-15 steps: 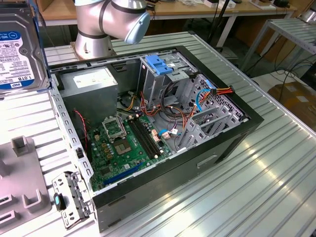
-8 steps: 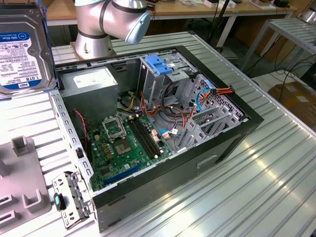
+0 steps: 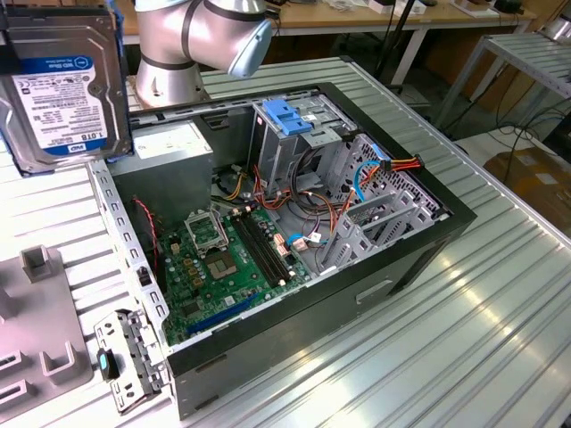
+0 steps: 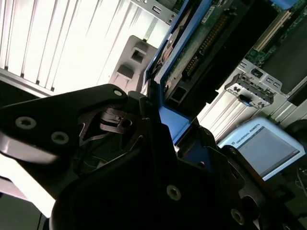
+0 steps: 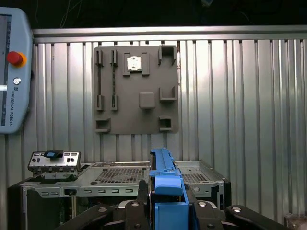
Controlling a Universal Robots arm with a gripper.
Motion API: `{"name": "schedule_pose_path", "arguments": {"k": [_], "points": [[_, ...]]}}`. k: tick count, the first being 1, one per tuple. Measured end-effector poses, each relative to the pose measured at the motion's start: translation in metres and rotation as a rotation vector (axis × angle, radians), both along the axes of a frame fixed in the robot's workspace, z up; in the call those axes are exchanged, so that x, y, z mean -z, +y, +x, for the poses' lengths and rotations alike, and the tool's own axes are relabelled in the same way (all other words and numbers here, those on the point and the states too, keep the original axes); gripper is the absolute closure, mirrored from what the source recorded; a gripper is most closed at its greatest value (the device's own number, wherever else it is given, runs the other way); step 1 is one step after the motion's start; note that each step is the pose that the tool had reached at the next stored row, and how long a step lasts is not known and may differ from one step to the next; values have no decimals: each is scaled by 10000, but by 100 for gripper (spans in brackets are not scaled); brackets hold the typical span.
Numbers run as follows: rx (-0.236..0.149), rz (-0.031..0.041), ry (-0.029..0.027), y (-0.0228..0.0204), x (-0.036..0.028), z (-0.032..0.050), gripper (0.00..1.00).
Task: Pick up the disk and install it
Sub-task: 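Pick up the disk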
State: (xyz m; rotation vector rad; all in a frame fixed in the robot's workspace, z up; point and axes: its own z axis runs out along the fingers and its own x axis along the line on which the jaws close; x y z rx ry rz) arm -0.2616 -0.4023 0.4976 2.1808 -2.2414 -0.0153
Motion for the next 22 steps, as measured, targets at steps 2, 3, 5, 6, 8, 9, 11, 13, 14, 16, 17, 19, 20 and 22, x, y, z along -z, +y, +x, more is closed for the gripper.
{"name": "schedule_pose_path", "arguments": {"k": [2,3,5,6,8,9,11,13,14,16,17,19,20,22], "points": [[5,0,7,-1,0,61,63],[10,0,10,-1,0,102,63],[15,0,15,-1,0,156,63],[20,-1,21,-2,0,201,63],[33,0,29,-3,0,277,63],[37,0,32,-5,0,299,63],[44,-1,37,-9,0,349,63],[51,0,42,-14,0,401,63],[54,-1,44,-17,0,428,63],[58,0,48,-21,0,511,63],[59,-1,48,-21,0,541,63],[62,-2,48,-21,1,622,63],[65,-4,49,-21,1,645,63],[76,-7,48,-21,2,689,63]]}}
